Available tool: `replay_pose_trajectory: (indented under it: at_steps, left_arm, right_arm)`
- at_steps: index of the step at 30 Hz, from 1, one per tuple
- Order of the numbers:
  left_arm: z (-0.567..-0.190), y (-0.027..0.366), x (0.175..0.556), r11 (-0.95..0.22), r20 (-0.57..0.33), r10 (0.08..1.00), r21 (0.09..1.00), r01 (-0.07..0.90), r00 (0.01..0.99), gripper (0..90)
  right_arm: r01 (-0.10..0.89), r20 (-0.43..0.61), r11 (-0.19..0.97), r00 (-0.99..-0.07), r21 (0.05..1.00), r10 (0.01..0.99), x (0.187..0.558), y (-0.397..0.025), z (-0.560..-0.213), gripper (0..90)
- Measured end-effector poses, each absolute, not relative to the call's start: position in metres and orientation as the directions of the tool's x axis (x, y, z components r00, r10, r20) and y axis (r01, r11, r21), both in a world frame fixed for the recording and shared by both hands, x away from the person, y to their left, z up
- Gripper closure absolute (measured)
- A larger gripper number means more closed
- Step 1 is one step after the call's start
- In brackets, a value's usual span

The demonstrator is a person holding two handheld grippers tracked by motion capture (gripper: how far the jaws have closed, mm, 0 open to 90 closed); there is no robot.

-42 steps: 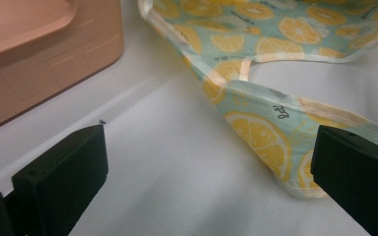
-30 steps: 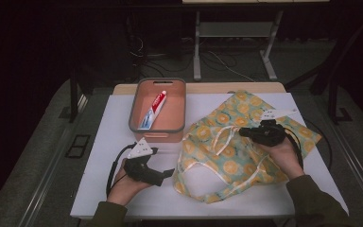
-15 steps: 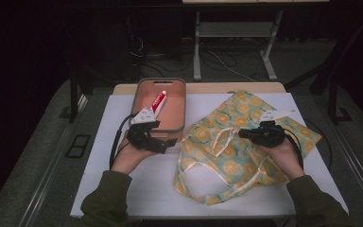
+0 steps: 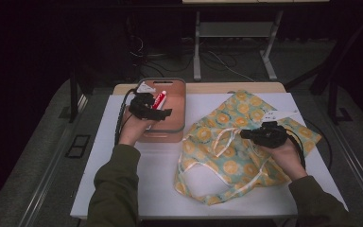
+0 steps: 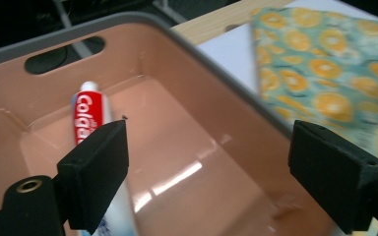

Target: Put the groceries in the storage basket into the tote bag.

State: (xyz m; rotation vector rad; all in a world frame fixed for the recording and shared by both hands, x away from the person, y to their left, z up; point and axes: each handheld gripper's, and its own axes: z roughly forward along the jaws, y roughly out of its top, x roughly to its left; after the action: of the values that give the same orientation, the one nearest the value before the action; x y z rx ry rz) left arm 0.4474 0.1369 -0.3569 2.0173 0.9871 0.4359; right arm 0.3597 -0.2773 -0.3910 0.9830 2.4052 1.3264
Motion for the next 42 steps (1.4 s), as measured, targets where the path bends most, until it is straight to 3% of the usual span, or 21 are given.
replay_pose_trajectory:
  at_steps: [11,19,28,37,42]
  left_arm:
    - [-0.374,0.140,0.502,-0.342,-0.048,0.827,0.748,0.569,0.560,15.8]
    - [-0.395,0.140,0.519,-0.317,-0.042,0.881,0.687,0.654,0.471,14.3]
    - [-0.408,0.124,0.524,-0.431,0.061,0.865,0.597,0.676,0.497,15.4]
    - [-0.415,0.118,0.524,-0.466,0.081,0.858,0.542,0.700,0.508,16.8]
    - [-0.418,0.117,0.523,-0.477,0.053,0.846,0.516,0.711,0.530,26.0]
  right_arm:
    - [0.444,0.123,0.362,-0.754,0.820,0.646,0.357,-0.280,-0.390,87.8]
    - [0.440,0.127,0.354,-0.756,0.826,0.642,0.356,-0.284,-0.389,87.8]
    - [0.432,0.125,0.360,-0.766,0.827,0.631,0.354,-0.283,-0.389,87.8]
    - [0.433,0.126,0.361,-0.766,0.826,0.631,0.354,-0.282,-0.389,87.8]
    - [0.432,0.123,0.363,-0.766,0.825,0.631,0.354,-0.281,-0.390,87.7]
